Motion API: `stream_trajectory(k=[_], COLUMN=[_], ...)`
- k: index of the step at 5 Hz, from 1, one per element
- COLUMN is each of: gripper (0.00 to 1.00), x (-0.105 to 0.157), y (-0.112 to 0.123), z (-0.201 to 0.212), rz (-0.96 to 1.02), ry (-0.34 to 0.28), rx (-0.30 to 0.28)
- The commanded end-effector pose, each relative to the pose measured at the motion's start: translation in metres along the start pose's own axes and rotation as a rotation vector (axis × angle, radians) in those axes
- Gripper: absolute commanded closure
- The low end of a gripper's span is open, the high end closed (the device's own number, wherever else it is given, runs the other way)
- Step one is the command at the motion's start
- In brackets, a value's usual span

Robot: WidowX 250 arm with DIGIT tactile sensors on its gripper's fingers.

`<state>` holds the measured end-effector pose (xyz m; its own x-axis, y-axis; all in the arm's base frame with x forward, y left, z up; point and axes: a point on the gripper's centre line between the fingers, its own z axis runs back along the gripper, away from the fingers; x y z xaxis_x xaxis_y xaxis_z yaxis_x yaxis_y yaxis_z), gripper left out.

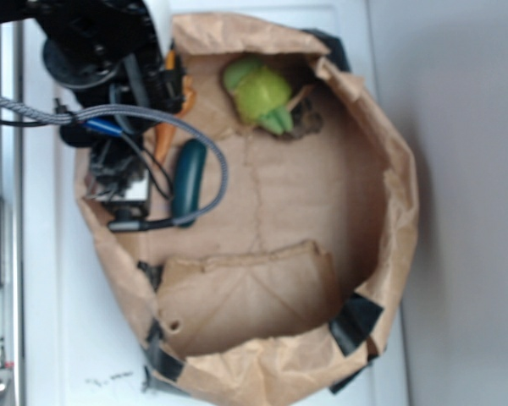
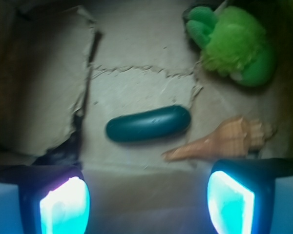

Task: Grab the plastic pickle.

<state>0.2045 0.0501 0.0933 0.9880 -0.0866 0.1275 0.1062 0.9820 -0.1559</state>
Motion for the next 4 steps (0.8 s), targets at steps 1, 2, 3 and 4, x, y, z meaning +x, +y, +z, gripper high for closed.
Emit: stream_trajectory(k=[1,2,3,4], gripper=[0.00,0.00,0.00,0.00], x=[0.035,0.035,0.048,0.076], y=[0.012,0.012,0.011,0.001], z=[0.013,0.013,0.011,0.007], rz=[0.245,0.245,0.456,0.539], ry=[0.007,0.007,-0.175,-0.163], rx=[0.008,0.008,-0.003,0.027])
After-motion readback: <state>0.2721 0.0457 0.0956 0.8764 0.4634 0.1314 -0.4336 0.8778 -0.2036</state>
